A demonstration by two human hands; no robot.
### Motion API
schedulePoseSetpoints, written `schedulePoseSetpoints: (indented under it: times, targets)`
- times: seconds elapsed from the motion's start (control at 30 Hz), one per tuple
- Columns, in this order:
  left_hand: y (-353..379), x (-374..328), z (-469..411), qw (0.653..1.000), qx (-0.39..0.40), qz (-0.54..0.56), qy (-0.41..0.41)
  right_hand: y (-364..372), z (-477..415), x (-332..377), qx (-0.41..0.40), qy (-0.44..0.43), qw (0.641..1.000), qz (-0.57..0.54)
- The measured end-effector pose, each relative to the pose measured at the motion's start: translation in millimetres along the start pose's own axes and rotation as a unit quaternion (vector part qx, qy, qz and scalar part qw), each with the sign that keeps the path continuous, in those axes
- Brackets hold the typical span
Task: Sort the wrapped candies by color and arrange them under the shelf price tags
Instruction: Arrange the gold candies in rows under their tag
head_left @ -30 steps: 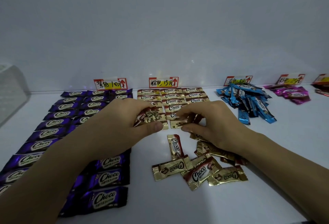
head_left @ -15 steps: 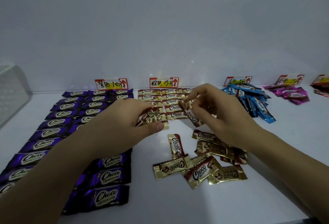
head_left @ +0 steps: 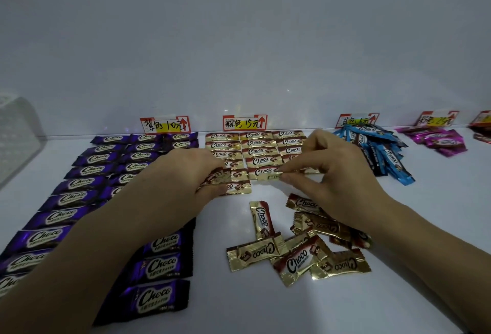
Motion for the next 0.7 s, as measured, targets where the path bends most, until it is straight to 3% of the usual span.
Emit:
schedulePoseSetpoints:
  times: [0.17,0.27,0.53,0.7]
  targets:
    - [-1,-2,0,1.0,0.012,0.0,0.013,15,-1,2,0.084,-0.033,0.996,0.022]
    - [-1,-6,1,0.999,0.025,0.002,0.022,15,-1,-1,0.121,-0.011,0.992,0.021]
    - [0,-9,2,0.998,0.057,-0.007,0.018,22,1,-1,0.122,0.018,0.992,0.034]
    - [0,-8,3,0.999,0.038,-0.001,0.013,23,-1,-1,0.126,0.021,0.991,0.036]
Point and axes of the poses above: each hand's wrist, its own z-axis away from the middle knuckle, its own y-axis out of the palm, x = y × z, the point moved 4 cm from there along -z, towards the middle knuckle, and after that the axes turned 8 degrees about -z, right-handed, at the moved point
